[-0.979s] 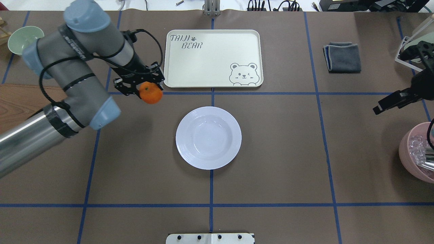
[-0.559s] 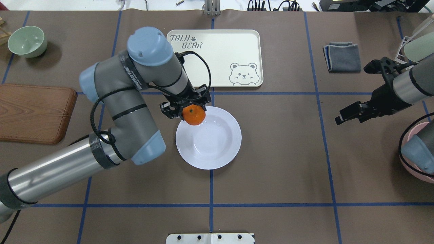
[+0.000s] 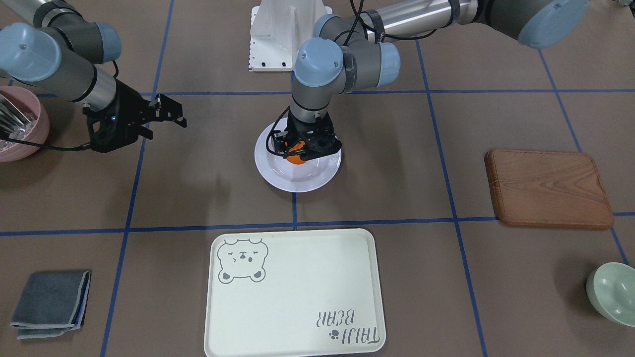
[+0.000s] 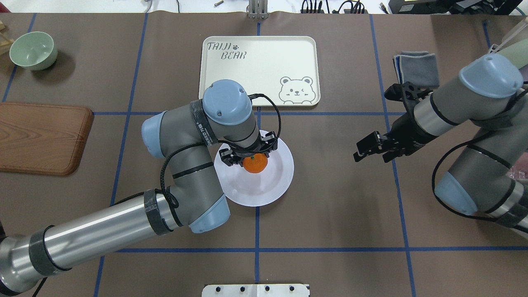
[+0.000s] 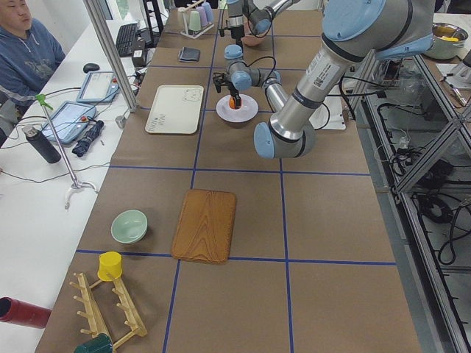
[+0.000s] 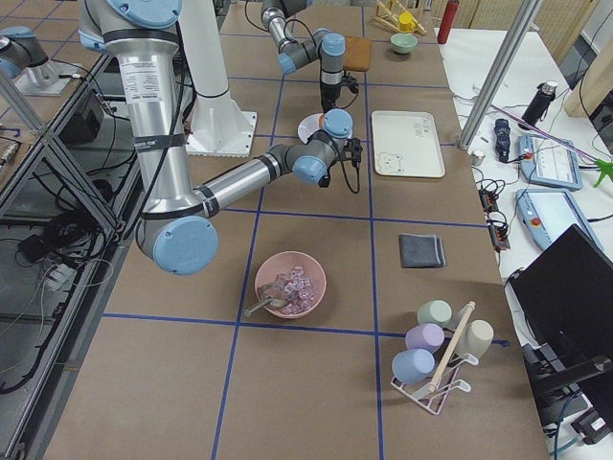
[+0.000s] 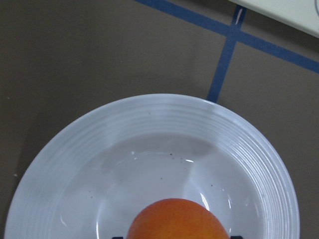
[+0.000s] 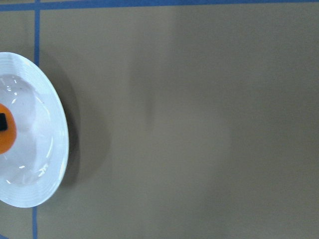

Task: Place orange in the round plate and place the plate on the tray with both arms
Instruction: 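Release the orange and lift the left gripper while the right gripper nears the plate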

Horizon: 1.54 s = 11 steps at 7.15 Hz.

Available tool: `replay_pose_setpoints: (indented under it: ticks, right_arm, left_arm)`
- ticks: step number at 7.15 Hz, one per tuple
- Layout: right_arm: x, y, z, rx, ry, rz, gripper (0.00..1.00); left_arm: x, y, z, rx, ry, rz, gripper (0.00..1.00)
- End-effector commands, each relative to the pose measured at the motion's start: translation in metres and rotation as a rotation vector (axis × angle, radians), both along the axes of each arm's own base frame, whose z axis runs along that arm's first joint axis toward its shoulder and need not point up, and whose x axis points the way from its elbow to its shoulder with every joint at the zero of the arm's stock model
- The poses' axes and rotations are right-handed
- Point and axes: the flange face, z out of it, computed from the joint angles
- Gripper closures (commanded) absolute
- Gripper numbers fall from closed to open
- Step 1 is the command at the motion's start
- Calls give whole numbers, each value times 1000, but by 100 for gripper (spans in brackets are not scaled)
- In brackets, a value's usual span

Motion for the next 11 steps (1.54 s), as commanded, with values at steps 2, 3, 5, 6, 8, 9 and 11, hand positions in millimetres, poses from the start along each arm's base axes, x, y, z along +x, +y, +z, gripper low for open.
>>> replay_pose_setpoints:
  ticks: [2,3,5,6,8,9,11]
  right_arm:
    - [-45,-9,-31,-41,-29,-7,0]
    - [-49,-11,-23,-44,-53,-4,0]
    - [-72,-5,-5,-68,-118,3,0]
    - [-77,-4,0,-90,-145,17,0]
    - [-88,-1,2,-132,-169,89,0]
    - [-97,8,-6,-192,-216,155,0]
    - [-122,27,3,-255,-315,238,0]
  left_arm:
    - [9,0,12,8,-28,-2,100]
    - [13,2,11,25,-36,-16,84]
    - [16,6,13,28,-34,-11,36]
    - [16,6,14,29,-32,-11,26]
    - [13,6,12,32,-28,-11,3]
    - [11,6,9,35,-23,-13,2]
    - [-12,2,8,47,-1,-31,2]
